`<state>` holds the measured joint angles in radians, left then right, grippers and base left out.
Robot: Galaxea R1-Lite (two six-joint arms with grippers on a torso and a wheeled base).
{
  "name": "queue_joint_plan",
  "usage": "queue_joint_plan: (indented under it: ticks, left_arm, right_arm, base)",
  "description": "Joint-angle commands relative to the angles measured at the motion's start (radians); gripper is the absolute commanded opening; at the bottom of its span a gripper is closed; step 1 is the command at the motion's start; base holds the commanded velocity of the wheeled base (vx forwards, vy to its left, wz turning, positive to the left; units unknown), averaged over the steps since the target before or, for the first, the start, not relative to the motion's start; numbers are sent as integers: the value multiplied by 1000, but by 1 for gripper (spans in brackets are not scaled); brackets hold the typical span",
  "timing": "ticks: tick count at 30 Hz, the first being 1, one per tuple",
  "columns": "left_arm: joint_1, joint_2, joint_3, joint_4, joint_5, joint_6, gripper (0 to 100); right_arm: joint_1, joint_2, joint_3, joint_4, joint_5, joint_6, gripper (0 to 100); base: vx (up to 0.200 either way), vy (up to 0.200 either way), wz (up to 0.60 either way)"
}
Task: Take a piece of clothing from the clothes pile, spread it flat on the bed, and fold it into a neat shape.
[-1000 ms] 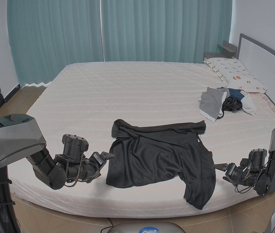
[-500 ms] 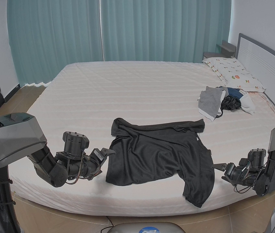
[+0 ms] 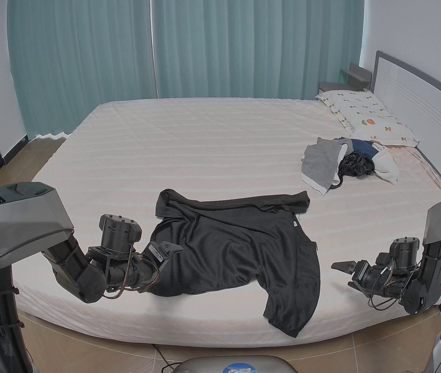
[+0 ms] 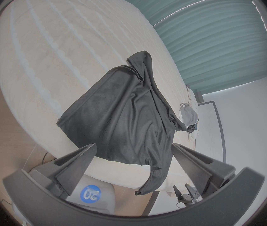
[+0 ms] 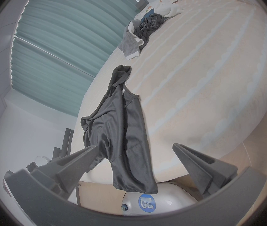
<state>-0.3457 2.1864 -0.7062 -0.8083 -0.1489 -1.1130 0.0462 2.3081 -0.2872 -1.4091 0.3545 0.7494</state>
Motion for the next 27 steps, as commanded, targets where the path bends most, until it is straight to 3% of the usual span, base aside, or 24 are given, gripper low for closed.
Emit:
queue_joint_plan:
  ticks: [1, 3, 6, 8, 27]
  left_arm:
    - [40, -28, 43, 3, 6, 39, 100]
    - [50, -30, 54, 9, 6, 71, 100]
    - [63, -20, 134, -2, 8, 229, 100]
    - [63, -19, 148, 3, 9, 272, 100]
    - [50, 79, 131, -3, 137, 321, 100]
  right_arm:
    - [31, 22, -4, -1, -6, 1, 100]
    - [37, 25, -9, -1, -15, 1, 100]
    - [58, 51, -18, -2, -58, 2, 100]
    - [64, 57, -13, -19, -65, 2, 100]
    - [90, 120, 10, -102, -123, -2, 100]
  base:
    - [0, 0, 0]
    - [0, 0, 0]
    - [0, 0, 0]
    - [0, 0, 0]
    - [0, 0, 0]
